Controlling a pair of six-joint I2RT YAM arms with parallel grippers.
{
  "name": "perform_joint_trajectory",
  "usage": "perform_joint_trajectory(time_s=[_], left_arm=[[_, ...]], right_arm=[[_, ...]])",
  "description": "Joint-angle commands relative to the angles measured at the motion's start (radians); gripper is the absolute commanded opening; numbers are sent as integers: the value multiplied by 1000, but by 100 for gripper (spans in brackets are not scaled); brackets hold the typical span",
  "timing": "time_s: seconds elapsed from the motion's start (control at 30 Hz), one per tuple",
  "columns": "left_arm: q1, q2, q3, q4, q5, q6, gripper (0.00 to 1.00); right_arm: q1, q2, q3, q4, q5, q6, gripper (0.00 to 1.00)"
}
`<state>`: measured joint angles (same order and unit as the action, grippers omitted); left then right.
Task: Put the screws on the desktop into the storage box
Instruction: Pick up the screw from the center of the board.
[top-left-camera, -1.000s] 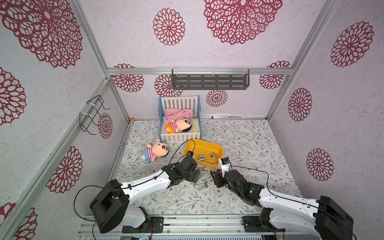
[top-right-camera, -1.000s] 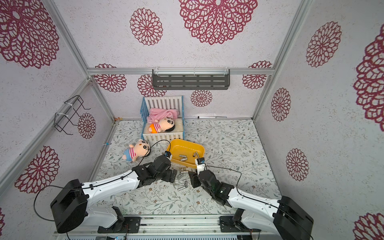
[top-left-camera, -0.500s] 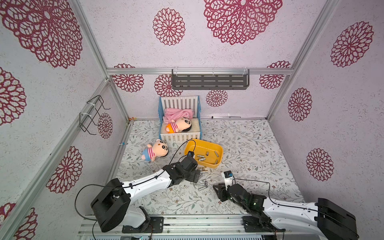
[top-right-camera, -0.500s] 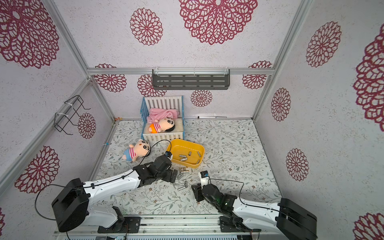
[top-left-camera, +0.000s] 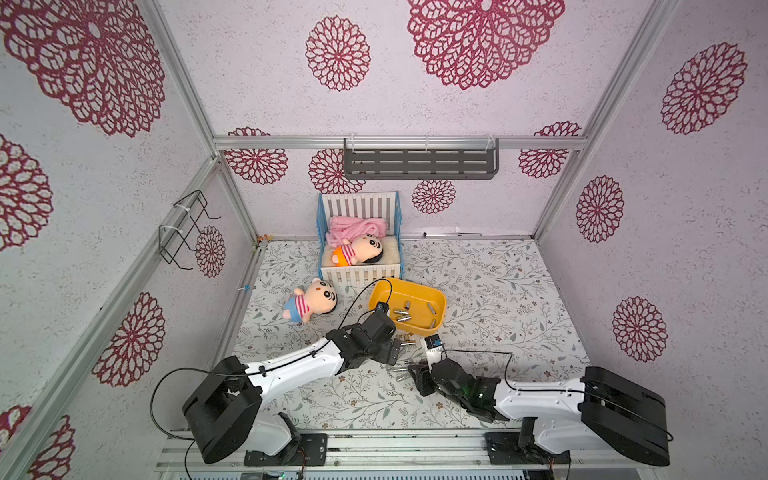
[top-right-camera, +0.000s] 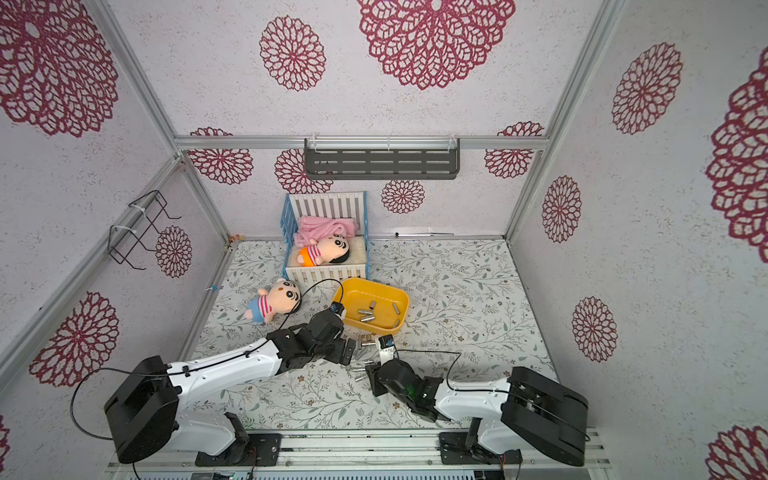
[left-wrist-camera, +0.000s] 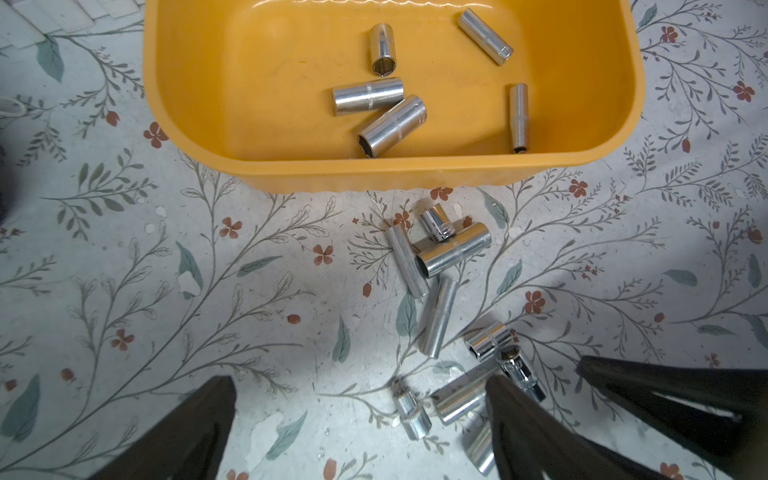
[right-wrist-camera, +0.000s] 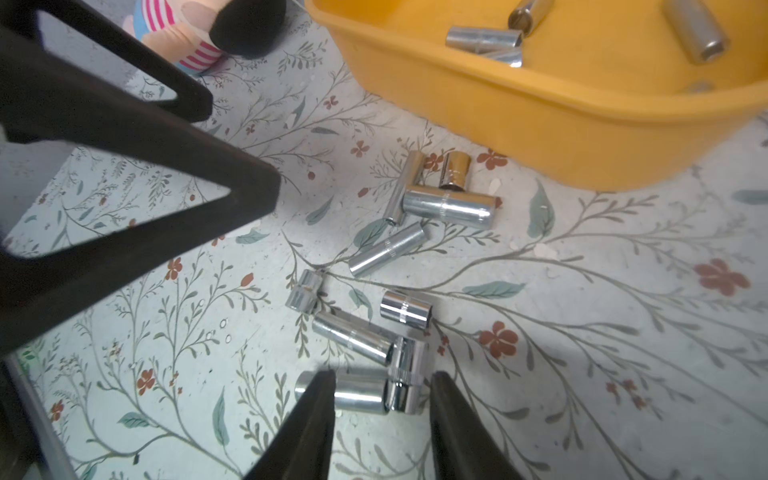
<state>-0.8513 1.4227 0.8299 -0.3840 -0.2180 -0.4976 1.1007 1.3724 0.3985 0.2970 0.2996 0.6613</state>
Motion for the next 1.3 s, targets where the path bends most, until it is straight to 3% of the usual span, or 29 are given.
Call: perform_joint_trajectory(time_s=[0.0,0.4,1.27], left_arm=[[-6,2,20,-13,-1,7,99],[-6,1,21,-13,0,7,99],[-9,4,25,-16,-3,7,99]], right_arm=[[13,51,42,10,67,-14,40],[14,85,51,-15,144,-2,31],[13,147,79,-41,168,-2,31]])
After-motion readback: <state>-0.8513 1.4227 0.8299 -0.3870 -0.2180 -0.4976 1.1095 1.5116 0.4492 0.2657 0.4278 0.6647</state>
